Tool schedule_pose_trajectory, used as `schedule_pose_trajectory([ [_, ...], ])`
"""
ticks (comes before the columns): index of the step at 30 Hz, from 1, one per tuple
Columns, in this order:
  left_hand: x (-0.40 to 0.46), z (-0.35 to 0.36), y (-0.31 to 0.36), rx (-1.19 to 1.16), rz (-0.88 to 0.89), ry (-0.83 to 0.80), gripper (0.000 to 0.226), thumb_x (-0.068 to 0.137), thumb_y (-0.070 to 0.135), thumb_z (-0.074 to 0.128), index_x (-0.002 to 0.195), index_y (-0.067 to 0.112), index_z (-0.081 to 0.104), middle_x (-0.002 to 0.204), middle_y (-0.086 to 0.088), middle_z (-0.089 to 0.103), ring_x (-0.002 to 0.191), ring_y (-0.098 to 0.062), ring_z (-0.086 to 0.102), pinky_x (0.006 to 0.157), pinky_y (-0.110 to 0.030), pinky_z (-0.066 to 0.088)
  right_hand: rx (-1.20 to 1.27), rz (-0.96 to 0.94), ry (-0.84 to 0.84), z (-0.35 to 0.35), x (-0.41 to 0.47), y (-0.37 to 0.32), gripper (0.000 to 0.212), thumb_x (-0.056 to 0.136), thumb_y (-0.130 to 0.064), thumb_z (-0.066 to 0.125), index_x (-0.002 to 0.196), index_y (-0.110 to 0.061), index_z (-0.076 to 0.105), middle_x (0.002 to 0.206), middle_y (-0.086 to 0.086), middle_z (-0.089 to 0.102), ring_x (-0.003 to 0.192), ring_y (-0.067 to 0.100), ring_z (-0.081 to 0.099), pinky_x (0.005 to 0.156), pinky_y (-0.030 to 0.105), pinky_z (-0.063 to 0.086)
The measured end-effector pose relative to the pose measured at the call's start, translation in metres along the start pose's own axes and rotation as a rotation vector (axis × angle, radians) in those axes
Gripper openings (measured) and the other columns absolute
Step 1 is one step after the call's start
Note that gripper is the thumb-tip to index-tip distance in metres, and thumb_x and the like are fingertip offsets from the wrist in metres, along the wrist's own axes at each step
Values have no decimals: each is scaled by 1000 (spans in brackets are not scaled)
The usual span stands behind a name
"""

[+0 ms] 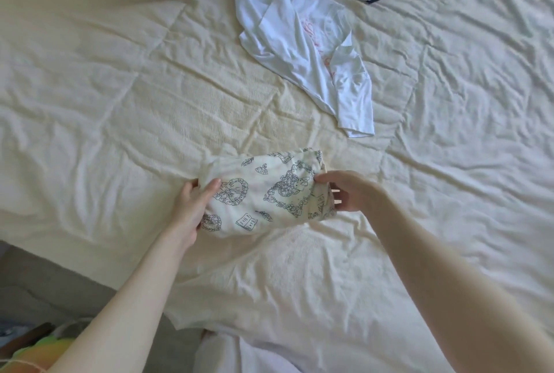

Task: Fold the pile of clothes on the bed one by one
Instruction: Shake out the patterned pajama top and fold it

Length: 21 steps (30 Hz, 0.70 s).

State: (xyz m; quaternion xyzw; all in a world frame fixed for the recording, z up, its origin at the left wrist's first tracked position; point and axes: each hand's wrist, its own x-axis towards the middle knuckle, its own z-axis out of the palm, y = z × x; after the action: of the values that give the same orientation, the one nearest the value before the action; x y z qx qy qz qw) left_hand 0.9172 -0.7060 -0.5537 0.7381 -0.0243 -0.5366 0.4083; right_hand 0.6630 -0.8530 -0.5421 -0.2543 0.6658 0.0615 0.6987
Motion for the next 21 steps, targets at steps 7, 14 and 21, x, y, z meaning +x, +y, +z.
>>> schedule_pose_trajectory([
  [7, -97, -21, -15, 61, -33, -74, 24, 86, 20, 66, 109, 14, 59, 65, 9, 70, 35, 0, 50, 34, -11, 35, 69, -21, -21, -4, -82, 76, 15, 85, -5, 64, 99, -2, 61, 103, 13, 65, 97, 30, 63, 83, 46, 52],
  [14, -202, 12, -7, 155, 145, -130, 23, 88, 25, 63, 111, 22, 60, 106, -4, 69, 100, -24, 64, 91, -47, 50, 164, -219, -6, -38, -187, 134, 13, 90, -7, 58, 103, -8, 61, 100, 11, 66, 95, 27, 62, 73, 42, 53],
  [21, -297, 64, -38, 186, 184, -280, 22, 90, 22, 61, 112, 21, 61, 102, -4, 70, 93, -20, 66, 76, -37, 53, 215, -361, 205, -92, -291, 223, 19, 89, -10, 58, 106, -8, 64, 107, 13, 67, 104, 30, 61, 92, 48, 50],
])
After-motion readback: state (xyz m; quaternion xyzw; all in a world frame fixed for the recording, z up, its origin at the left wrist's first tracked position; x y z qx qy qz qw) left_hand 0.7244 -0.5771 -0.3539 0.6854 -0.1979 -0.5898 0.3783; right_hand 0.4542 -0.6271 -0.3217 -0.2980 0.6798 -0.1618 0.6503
